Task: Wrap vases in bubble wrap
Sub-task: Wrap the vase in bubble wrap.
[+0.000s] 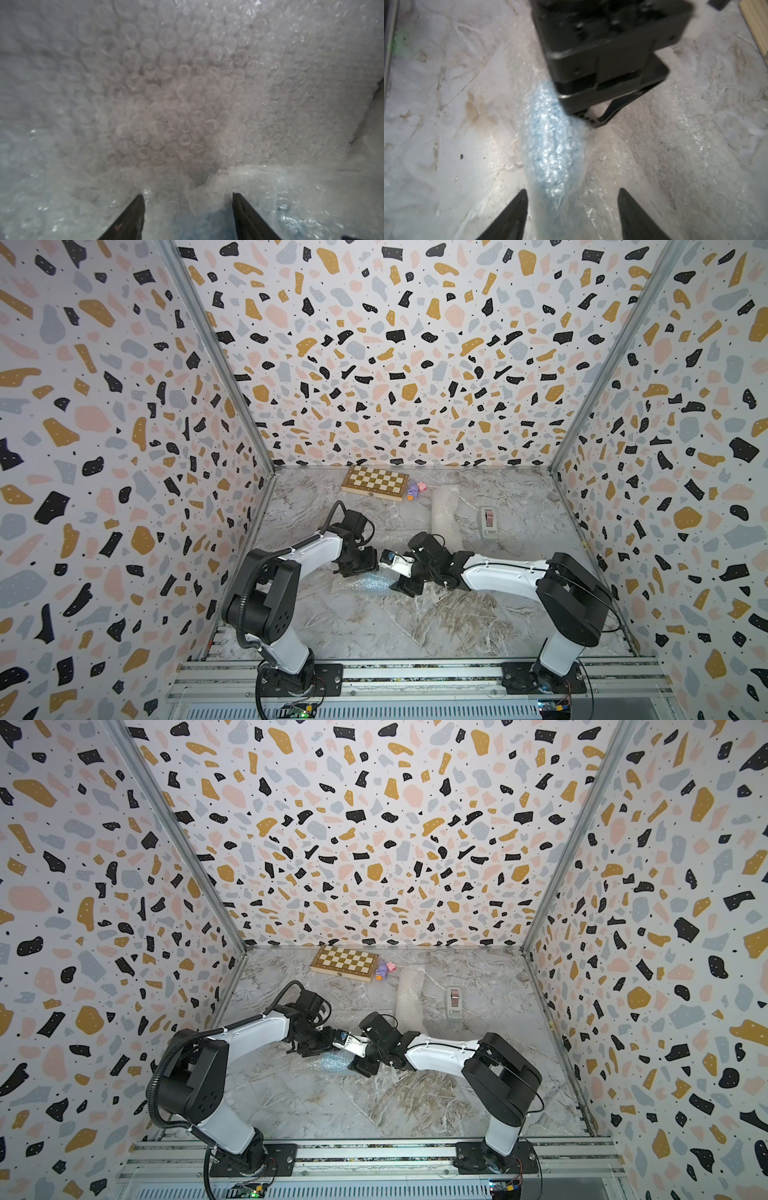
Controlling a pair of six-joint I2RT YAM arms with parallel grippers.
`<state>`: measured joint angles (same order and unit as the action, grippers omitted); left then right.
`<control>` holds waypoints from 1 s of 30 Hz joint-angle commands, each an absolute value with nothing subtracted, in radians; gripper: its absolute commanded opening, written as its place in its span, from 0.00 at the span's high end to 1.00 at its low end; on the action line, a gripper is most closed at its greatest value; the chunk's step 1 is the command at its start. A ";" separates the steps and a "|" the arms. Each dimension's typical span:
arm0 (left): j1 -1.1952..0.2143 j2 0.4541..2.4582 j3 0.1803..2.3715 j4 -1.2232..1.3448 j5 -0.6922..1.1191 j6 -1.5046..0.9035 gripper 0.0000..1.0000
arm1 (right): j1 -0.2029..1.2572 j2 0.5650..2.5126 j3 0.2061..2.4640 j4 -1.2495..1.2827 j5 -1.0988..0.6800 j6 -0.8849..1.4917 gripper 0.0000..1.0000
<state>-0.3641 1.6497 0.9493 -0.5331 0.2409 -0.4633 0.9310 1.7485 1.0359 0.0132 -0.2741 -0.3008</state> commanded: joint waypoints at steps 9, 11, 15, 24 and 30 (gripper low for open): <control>-0.373 1.641 0.925 -0.548 0.227 -0.449 0.34 | 0.928 1.859 1.143 -0.150 -0.421 -0.350 0.19; -0.373 1.635 0.915 -0.540 0.231 -0.457 0.34 | 0.928 1.872 1.146 -0.153 -0.421 -0.352 0.20; -0.371 1.631 0.907 -0.523 0.237 -0.471 0.34 | 0.928 1.923 1.181 -0.183 -0.420 -0.352 0.27; -0.341 1.594 0.933 -0.538 0.232 -0.462 0.31 | 0.929 1.921 1.160 -0.183 -0.455 -0.210 0.53; -0.267 1.459 0.975 -0.584 0.261 -0.482 0.24 | 0.964 1.930 1.135 -0.139 -0.509 -0.041 0.53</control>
<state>-0.2947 1.5528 0.9287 -0.5507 0.2298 -0.4679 0.9356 1.9347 1.1515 -0.1345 -0.4641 -0.1581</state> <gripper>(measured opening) 0.749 0.469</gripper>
